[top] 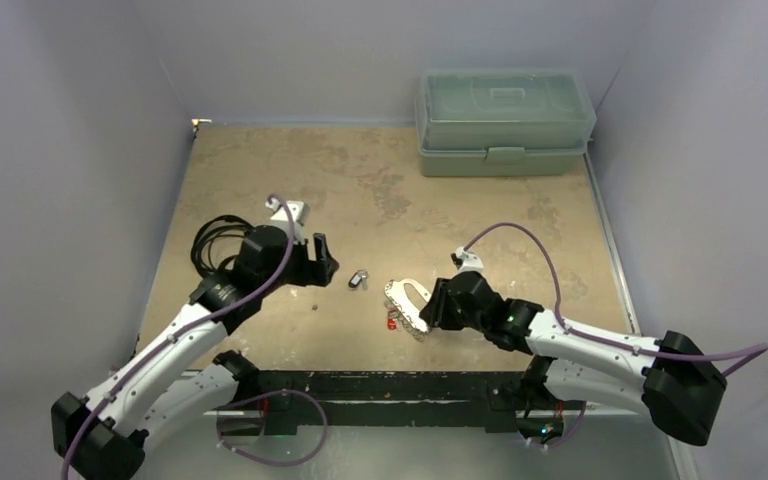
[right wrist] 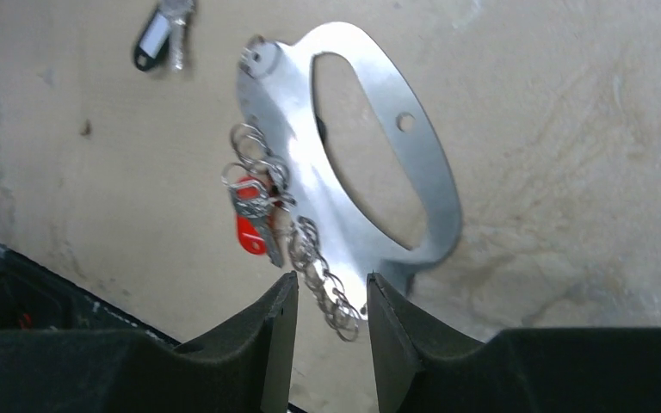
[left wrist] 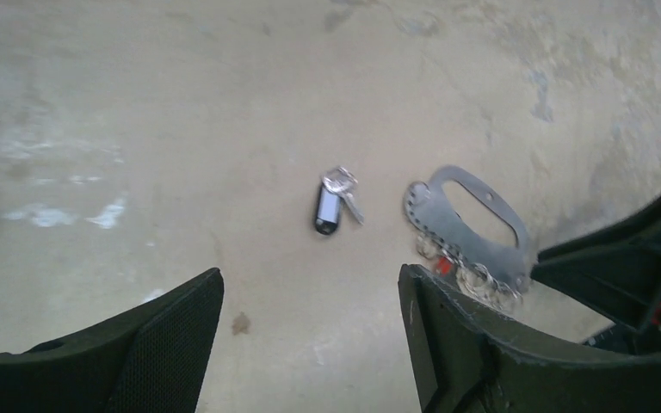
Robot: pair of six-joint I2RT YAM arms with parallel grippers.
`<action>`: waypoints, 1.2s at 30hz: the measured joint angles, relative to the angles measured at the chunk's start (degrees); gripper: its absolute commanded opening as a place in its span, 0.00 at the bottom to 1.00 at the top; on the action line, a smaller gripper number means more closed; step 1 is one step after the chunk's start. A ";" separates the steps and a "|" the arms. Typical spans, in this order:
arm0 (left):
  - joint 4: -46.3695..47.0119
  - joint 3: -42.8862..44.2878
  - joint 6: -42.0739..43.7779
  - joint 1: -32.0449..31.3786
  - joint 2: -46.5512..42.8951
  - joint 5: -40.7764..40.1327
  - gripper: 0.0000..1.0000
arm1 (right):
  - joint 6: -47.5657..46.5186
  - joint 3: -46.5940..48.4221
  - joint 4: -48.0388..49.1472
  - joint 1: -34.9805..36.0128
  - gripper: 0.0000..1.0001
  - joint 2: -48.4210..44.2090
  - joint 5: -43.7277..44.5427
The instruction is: Put the keys on the keyring
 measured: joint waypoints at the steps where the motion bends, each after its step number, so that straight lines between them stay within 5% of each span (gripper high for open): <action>1: 0.61 -0.09 -0.87 -0.81 1.51 1.25 0.72 | 0.48 -1.01 -0.50 0.00 0.38 -0.17 -0.15; 13: 13.60 -2.45 -5.75 -19.69 14.29 3.04 0.60 | 2.49 -4.17 -3.72 0.00 0.27 -6.56 -2.78; 19: 17.99 -2.38 -6.29 -31.54 22.01 -3.56 0.56 | 3.43 -5.88 -4.96 0.00 0.21 -8.39 -1.18; 25: 18.73 1.22 -8.20 -42.14 32.02 -13.97 0.42 | 5.11 -6.19 -6.78 0.00 0.21 -9.05 1.88; 36: 18.93 10.78 -9.66 -50.14 47.41 -23.58 0.34 | 8.66 -3.91 -15.87 0.00 0.21 -20.46 12.33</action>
